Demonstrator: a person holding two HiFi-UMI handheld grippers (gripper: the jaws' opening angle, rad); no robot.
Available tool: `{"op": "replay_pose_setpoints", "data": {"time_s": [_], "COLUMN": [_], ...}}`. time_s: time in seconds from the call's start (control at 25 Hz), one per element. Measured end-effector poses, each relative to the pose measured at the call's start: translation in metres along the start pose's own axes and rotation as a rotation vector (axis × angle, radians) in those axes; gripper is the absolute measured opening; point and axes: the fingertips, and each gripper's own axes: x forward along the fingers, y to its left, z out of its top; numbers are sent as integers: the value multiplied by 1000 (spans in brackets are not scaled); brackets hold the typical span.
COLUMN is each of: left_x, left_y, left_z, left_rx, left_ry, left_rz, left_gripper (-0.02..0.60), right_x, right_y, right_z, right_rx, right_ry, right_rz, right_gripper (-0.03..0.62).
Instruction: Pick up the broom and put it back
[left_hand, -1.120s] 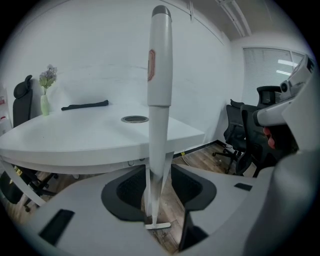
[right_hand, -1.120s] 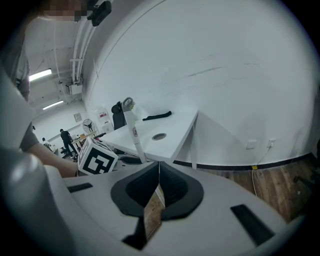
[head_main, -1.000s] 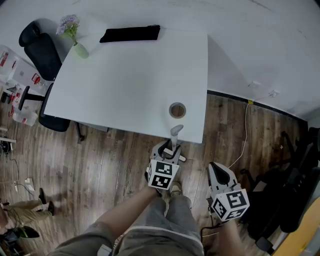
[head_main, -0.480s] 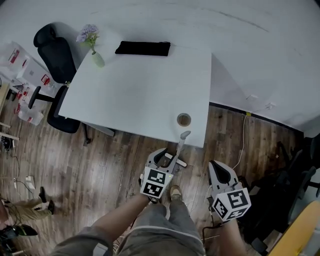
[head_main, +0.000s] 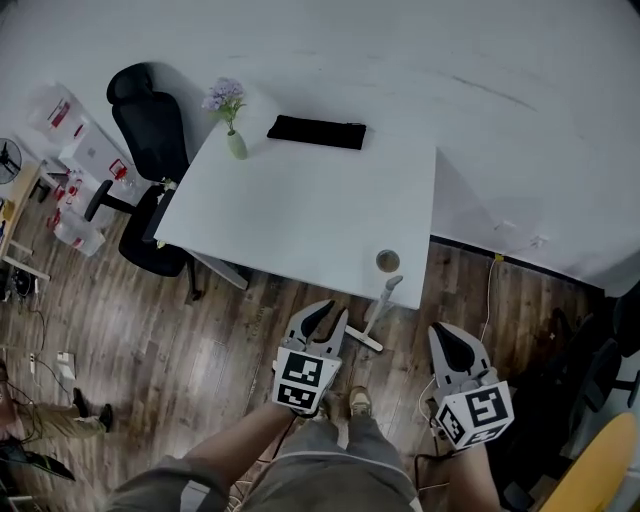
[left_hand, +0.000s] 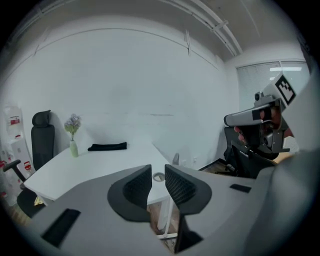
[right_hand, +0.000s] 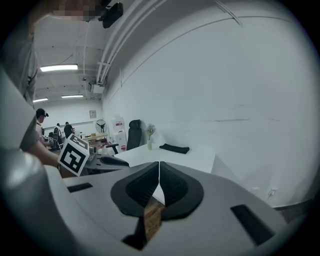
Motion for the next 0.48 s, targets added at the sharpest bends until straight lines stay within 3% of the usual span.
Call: {"op": "replay_pose_setpoints", "data": {"time_s": [0.2, 0.48], "left_x": [-48, -108], "left_y": [14, 24], "left_z": [36, 76], "left_rx": [3, 90], "left_ry": [-79, -168], "left_rz": [14, 60], "left_gripper": [72, 28], "right_x": [-22, -60], "right_y": [26, 60], "right_z": [46, 88], "right_rx": [-39, -51], "right_ry": [-80, -183], "right_rz": [-15, 8], "right_gripper": [32, 31]}}
